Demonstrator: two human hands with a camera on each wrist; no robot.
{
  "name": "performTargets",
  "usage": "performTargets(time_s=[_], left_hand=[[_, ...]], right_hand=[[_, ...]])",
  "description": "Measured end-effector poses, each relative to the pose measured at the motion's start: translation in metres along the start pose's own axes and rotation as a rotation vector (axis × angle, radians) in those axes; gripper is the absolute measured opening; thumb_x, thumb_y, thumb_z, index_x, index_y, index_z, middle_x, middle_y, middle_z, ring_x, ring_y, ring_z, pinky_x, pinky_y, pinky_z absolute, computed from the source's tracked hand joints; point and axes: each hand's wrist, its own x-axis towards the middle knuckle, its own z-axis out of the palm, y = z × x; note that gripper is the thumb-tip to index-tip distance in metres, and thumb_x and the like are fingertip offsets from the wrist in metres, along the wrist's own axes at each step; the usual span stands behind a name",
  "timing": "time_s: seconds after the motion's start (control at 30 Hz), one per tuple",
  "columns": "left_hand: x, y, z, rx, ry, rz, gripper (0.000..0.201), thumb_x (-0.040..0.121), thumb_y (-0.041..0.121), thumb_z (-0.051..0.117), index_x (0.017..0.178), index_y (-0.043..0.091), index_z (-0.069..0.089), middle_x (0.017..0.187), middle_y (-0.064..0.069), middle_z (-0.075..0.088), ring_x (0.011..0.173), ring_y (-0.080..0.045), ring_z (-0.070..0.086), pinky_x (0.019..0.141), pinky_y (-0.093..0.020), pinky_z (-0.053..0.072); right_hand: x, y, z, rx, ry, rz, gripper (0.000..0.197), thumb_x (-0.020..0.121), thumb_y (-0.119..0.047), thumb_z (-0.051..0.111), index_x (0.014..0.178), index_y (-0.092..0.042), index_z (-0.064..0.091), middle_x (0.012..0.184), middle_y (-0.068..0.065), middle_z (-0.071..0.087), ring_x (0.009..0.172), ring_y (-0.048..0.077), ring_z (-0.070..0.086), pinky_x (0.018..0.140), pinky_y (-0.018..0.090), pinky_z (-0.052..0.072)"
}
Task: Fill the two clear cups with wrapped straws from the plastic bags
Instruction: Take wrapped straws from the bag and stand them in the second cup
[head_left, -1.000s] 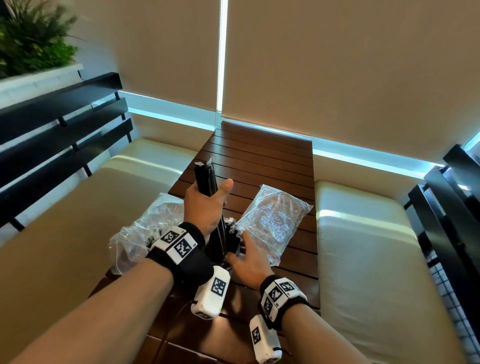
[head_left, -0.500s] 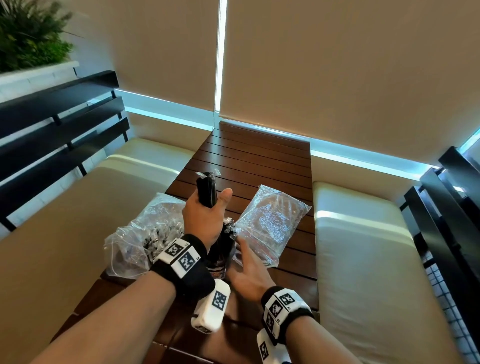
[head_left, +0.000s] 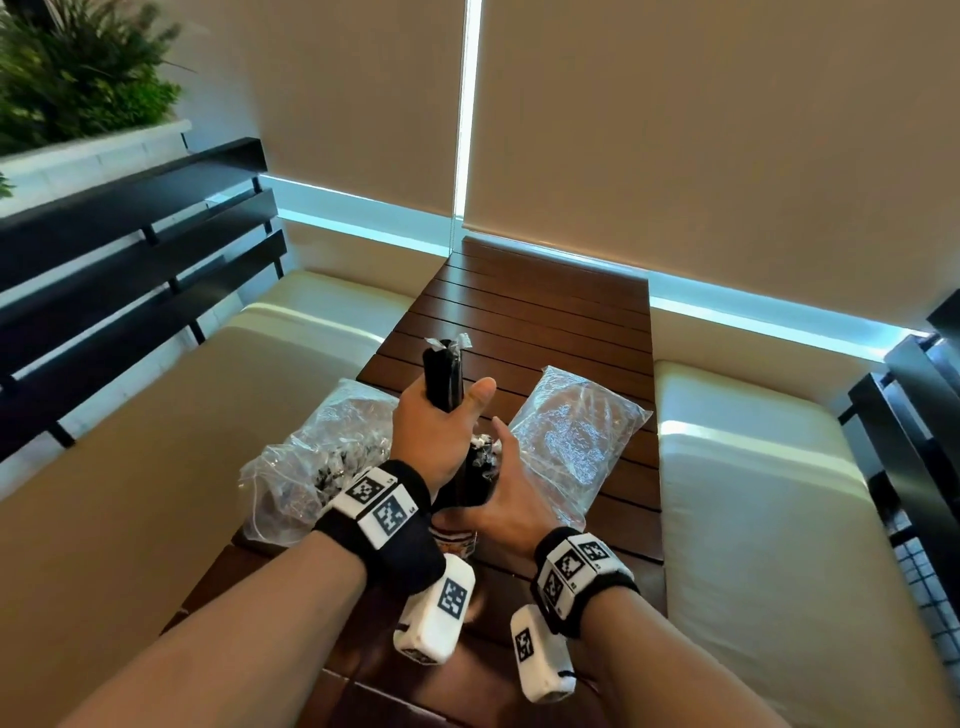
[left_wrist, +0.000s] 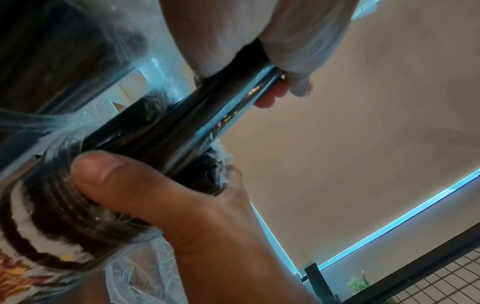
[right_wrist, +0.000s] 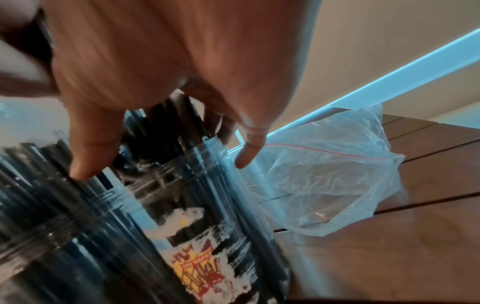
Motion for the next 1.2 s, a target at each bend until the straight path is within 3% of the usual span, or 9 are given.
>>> performTargets(time_s=[0.13, 0.43, 0.53, 0.67, 0.73, 0.87, 1.0, 1.1, 1.2], left_hand=[[0.001, 0.004, 0.0, 0.0, 0.029, -0.002, 0.04, 0.078, 0.045, 0.077, 0.073, 0.012, 0.054, 0.072, -0.017, 0.061, 0.071, -0.035, 0.063, 0.075, -0.05, 0.054], [0.008, 0.002, 0.003, -0.021, 0.157, -0.01, 0.039, 0.067, 0.06, 0.073, 0.071, 0.024, 0.059, 0.074, -0.012, 0.066, 0.073, -0.032, 0.065, 0.079, -0.051, 0.056], [0.01, 0.0, 0.003, -0.005, 0.151, 0.0, 0.04, 0.066, 0.061, 0.073, 0.072, 0.024, 0.058, 0.075, -0.011, 0.067, 0.074, -0.031, 0.065, 0.078, -0.05, 0.056], [0.0, -0.005, 0.011, 0.126, 0.138, 0.086, 0.021, 0.082, 0.044, 0.073, 0.086, 0.027, 0.06, 0.072, 0.007, 0.06, 0.072, -0.015, 0.059, 0.071, -0.028, 0.047], [-0.009, -0.011, 0.014, 0.186, 0.14, 0.12, 0.025, 0.084, 0.043, 0.071, 0.098, 0.024, 0.064, 0.073, 0.012, 0.059, 0.072, -0.01, 0.057, 0.067, -0.021, 0.043], [-0.014, -0.034, 0.014, 0.292, 0.141, 0.087, 0.026, 0.084, 0.043, 0.071, 0.084, 0.022, 0.055, 0.074, 0.011, 0.054, 0.077, -0.017, 0.057, 0.071, -0.027, 0.042], [-0.013, -0.032, 0.019, 0.296, 0.139, 0.09, 0.028, 0.081, 0.034, 0.076, 0.078, 0.023, 0.051, 0.101, -0.001, 0.045, 0.09, -0.021, 0.057, 0.088, -0.035, 0.051], [-0.014, -0.027, 0.017, 0.291, 0.085, 0.015, 0.03, 0.074, 0.032, 0.081, 0.071, 0.028, 0.051, 0.097, -0.004, 0.056, 0.087, -0.021, 0.061, 0.085, -0.041, 0.055], [-0.016, -0.016, 0.007, 0.335, 0.035, 0.031, 0.049, 0.067, 0.032, 0.086, 0.101, 0.025, 0.052, 0.101, 0.001, 0.062, 0.093, -0.019, 0.062, 0.084, -0.034, 0.054]], right_hand=[[-0.001, 0.008, 0.004, 0.02, 0.089, 0.004, 0.126, 0.041, -0.052, 0.095, 0.139, -0.053, 0.015, 0.131, -0.009, 0.058, 0.118, 0.012, 0.06, 0.102, 0.045, 0.048], [-0.015, 0.002, 0.005, -0.155, 0.221, -0.018, 0.08, 0.053, -0.058, 0.082, 0.116, -0.044, 0.035, 0.112, -0.014, 0.063, 0.101, 0.012, 0.063, 0.089, 0.041, 0.053], [-0.015, 0.001, 0.004, -0.161, 0.226, -0.02, 0.08, 0.052, -0.057, 0.083, 0.113, -0.046, 0.033, 0.113, -0.013, 0.063, 0.102, 0.011, 0.062, 0.09, 0.038, 0.052], [-0.013, 0.003, 0.003, -0.118, 0.224, -0.027, 0.078, 0.052, -0.053, 0.084, 0.113, -0.042, 0.038, 0.105, -0.011, 0.066, 0.095, 0.008, 0.065, 0.083, 0.038, 0.054], [-0.015, 0.003, 0.001, -0.118, 0.216, -0.034, 0.073, 0.057, -0.047, 0.085, 0.113, -0.04, 0.038, 0.102, -0.012, 0.065, 0.091, 0.001, 0.062, 0.075, 0.028, 0.05], [-0.019, 0.001, -0.001, -0.099, 0.202, -0.061, 0.073, 0.059, -0.049, 0.083, 0.117, -0.036, 0.041, 0.108, -0.011, 0.065, 0.096, 0.005, 0.063, 0.081, 0.029, 0.052], [-0.019, -0.004, 0.001, -0.079, 0.165, -0.086, 0.096, 0.056, -0.049, 0.084, 0.134, -0.037, 0.029, 0.116, -0.008, 0.063, 0.103, 0.012, 0.063, 0.089, 0.036, 0.053], [-0.016, -0.012, 0.005, -0.072, 0.19, -0.105, 0.094, 0.059, -0.04, 0.084, 0.133, -0.037, 0.027, 0.101, -0.005, 0.065, 0.088, 0.012, 0.066, 0.075, 0.036, 0.056], [-0.015, -0.016, 0.009, -0.109, 0.224, -0.086, 0.088, 0.06, -0.044, 0.085, 0.126, -0.035, 0.028, 0.093, -0.007, 0.065, 0.079, 0.007, 0.064, 0.062, 0.022, 0.048]])
